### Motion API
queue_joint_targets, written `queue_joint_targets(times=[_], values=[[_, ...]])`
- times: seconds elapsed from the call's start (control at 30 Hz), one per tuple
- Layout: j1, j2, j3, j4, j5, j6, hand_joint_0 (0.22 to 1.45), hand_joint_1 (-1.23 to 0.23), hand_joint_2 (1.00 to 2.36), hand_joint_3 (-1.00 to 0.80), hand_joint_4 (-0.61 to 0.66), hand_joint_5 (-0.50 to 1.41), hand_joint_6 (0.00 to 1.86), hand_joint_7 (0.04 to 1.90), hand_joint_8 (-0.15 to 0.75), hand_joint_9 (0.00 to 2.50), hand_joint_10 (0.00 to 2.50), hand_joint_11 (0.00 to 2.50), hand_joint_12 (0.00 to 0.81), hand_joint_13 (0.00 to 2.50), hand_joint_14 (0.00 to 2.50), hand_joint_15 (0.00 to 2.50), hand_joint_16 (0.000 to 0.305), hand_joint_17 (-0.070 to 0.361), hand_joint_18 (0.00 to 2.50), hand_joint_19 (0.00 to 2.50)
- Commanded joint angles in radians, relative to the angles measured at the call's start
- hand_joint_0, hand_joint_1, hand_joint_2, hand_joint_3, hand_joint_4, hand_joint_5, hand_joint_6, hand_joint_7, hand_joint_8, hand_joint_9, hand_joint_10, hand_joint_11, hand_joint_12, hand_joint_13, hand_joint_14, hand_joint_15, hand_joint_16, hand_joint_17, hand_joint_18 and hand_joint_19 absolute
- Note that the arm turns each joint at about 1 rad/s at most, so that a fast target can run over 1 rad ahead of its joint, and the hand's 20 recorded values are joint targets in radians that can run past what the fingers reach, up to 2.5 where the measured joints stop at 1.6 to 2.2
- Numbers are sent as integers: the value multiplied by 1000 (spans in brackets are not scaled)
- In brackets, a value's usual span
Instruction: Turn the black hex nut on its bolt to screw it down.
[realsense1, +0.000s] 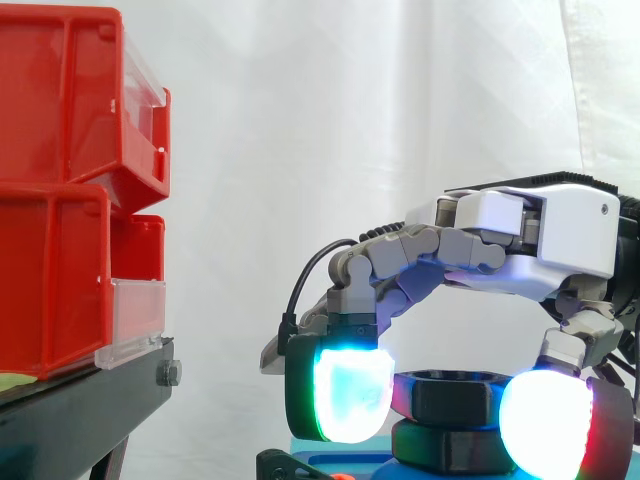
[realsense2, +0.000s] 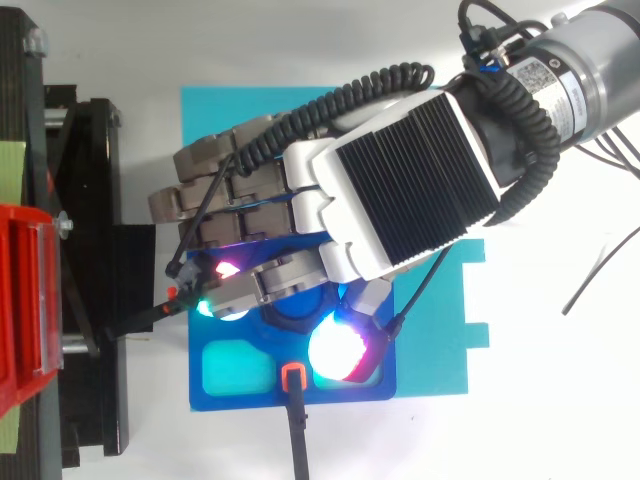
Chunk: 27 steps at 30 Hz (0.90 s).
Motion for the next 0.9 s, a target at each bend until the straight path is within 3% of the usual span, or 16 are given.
queue_joint_targets(times=[0.0, 0.27, 0.4, 0.57, 0.73, 0.87], values=[[0, 0, 0, 3, 1, 1, 436, -504, 1000, -500, 329, -147, 502, 1137, 294, 796, 11, 312, 348, 654, 6, 137, 59, 132, 658, 362], [6, 0, 20, 3, 4, 7, 420, -417, 1000, -500, 308, -185, 503, 960, 290, 771, 10, 287, 359, 643, 5, 132, 62, 139, 640, 368], [9, 0, 77, -6, 3, 20, 417, -402, 1000, -500, 299, -190, 503, 929, 290, 767, 10, 281, 360, 640, 5, 132, 62, 140, 638, 367], [11, 2, 104, -60, -9, 10, 415, -385, 1000, -500, 301, -189, 503, 921, 292, 768, 9, 273, 364, 640, 5, 125, 63, 141, 635, 367], [12, 15, 106, -107, -22, -30, 417, -372, 1000, -500, 304, -183, 503, 922, 293, 771, 10, 279, 364, 637, 5, 132, 63, 141, 632, 369], [12, 43, 106, -195, -23, -83, 421, -370, 1000, -500, 306, -180, 503, 923, 293, 770, 9, 279, 364, 638, 5, 124, 62, 140, 628, 369]])
